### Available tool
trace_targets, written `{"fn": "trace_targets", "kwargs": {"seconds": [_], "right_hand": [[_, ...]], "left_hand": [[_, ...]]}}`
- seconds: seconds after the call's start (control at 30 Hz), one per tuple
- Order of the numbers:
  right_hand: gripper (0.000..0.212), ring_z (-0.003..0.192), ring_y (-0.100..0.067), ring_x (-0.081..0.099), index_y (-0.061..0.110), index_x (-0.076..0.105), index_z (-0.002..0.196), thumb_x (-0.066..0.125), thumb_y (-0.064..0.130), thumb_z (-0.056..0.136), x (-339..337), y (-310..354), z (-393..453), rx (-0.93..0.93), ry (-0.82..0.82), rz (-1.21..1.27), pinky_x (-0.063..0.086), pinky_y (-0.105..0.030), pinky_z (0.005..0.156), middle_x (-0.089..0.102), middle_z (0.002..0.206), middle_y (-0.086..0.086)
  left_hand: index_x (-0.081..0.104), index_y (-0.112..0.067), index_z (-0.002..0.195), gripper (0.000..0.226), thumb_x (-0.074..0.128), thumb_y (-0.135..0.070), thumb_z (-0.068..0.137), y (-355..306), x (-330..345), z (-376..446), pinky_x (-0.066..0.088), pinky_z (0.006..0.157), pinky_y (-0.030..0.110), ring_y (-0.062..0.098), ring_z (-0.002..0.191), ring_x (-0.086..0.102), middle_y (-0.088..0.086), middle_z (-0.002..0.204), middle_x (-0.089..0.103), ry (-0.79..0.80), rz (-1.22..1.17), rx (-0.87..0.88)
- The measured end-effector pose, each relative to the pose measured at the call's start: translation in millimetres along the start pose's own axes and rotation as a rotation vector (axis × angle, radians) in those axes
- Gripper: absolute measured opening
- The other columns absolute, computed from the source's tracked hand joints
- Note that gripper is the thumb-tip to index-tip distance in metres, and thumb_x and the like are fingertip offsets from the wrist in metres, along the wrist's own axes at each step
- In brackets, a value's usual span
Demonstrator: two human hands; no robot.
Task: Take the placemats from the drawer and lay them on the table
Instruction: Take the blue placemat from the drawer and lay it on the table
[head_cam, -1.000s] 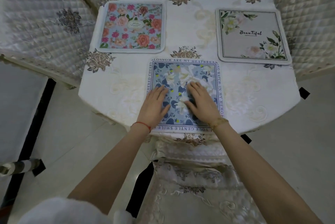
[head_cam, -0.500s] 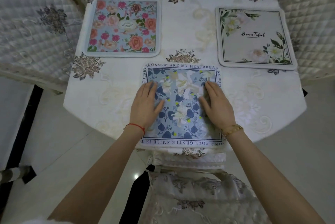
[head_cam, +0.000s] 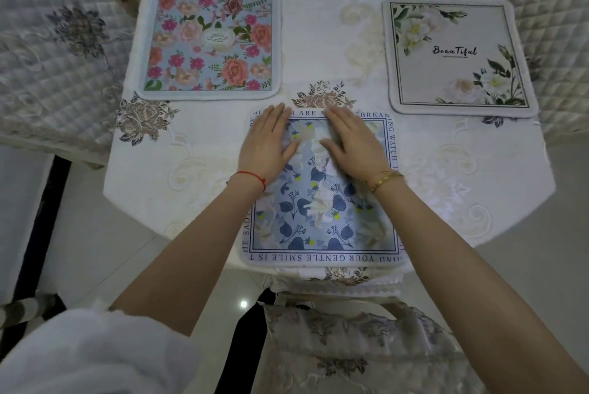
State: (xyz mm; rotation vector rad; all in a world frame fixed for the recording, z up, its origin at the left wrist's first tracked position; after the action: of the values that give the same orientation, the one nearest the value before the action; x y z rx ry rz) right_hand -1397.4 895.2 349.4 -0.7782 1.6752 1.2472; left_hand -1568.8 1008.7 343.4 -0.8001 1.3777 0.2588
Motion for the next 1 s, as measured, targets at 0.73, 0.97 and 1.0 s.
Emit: {"fn": "trace_targets", "kwargs": {"seconds": [0.73, 0.97, 1.0], "right_hand": [[0.063, 0.148, -0.015, 0.008, 0.019, 0.017, 0.152, 0.04, 0.045, 0.099, 8.2, -1.7, -108.1, 0.076, -0.019, 0.028, 0.007, -0.032, 0.12, 0.014, 0.16, 0.002], [0.062, 0.147, -0.022, 0.012, 0.012, 0.021, 0.151, 0.047, 0.031, 0.098, -5.8, -11.5, -148.2, 0.145, -0.067, 0.035, 0.008, -0.034, 0.121, 0.016, 0.159, -0.004], [0.063, 0.148, -0.019, 0.007, 0.014, 0.019, 0.152, 0.046, 0.033, 0.099, -3.1, 2.0, -152.4, 0.121, -0.073, 0.039, 0.005, -0.033, 0.12, 0.013, 0.159, -0.001]], "left_hand": [[0.022, -0.013, 0.151, 0.062, 0.043, -0.04, 0.1, -8.7, 4.2, -105.4, 0.016, 0.121, 0.038, 0.02, 0.147, 0.015, 0.003, 0.159, 0.022, 0.017, -0.064, -0.054], [0.025, -0.009, 0.15, 0.061, 0.045, -0.037, 0.099, 0.6, -12.6, -145.2, 0.006, 0.122, 0.034, 0.025, 0.148, 0.012, 0.008, 0.158, 0.024, -0.007, -0.053, -0.16], [0.024, -0.01, 0.15, 0.062, 0.045, -0.037, 0.099, -9.0, -11.8, -152.0, 0.006, 0.122, 0.035, 0.025, 0.148, 0.011, 0.008, 0.158, 0.023, -0.01, -0.057, -0.119]]}}
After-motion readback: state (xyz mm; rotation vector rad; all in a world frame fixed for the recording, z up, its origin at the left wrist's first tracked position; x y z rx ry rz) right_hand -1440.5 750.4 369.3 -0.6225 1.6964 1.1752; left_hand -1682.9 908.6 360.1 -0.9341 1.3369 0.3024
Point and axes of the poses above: each hand's wrist, its own z-axis towards the middle knuckle, its own x-axis out of the palm, y = z × x, the point moved 1 cm from there along z, towards the middle knuckle
